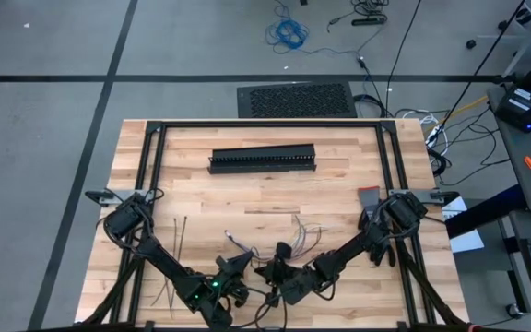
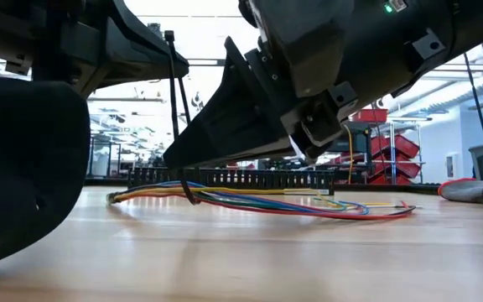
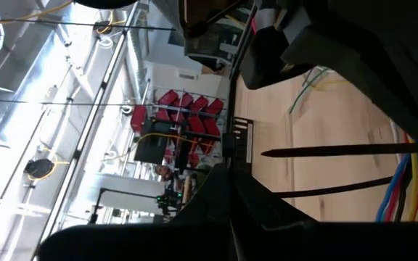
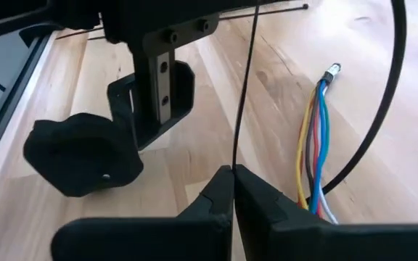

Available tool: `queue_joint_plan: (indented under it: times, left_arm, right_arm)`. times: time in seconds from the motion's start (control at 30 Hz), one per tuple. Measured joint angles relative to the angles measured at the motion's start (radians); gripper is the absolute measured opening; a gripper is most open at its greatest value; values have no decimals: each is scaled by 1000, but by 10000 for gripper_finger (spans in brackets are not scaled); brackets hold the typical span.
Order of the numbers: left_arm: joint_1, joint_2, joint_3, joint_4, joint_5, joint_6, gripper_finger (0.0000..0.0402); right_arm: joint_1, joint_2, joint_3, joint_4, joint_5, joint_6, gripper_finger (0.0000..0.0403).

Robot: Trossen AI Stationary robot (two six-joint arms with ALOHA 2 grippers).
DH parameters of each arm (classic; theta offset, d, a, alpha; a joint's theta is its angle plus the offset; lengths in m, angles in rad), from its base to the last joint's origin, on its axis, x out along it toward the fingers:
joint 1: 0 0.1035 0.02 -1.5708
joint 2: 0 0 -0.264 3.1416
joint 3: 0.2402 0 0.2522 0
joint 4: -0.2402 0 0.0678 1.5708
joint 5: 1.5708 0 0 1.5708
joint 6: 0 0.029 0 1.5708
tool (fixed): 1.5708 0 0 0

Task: Ziptie cables
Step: Wrap the zip tie around the cable wires

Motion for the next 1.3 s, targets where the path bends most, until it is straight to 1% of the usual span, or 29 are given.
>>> queue_joint_plan:
  times: [0.3, 0.4, 0.47, 1.3]
  left_arm:
    - [0, 0, 0, 0, 2, -1, 0]
    - [3, 0, 0, -4, 3, -22, 0]
    - [4, 0, -1, -9, 3, -32, 0]
    - [27, -1, -22, -4, 6, -27, 0]
  right_arm:
    - [-5, 0, 0, 7, 3, -13, 0]
    - [-4, 0, 0, 8, 38, -13, 0]
    - [-2, 0, 0, 8, 43, -14, 0]
    - [-2, 0, 0, 34, 40, -37, 0]
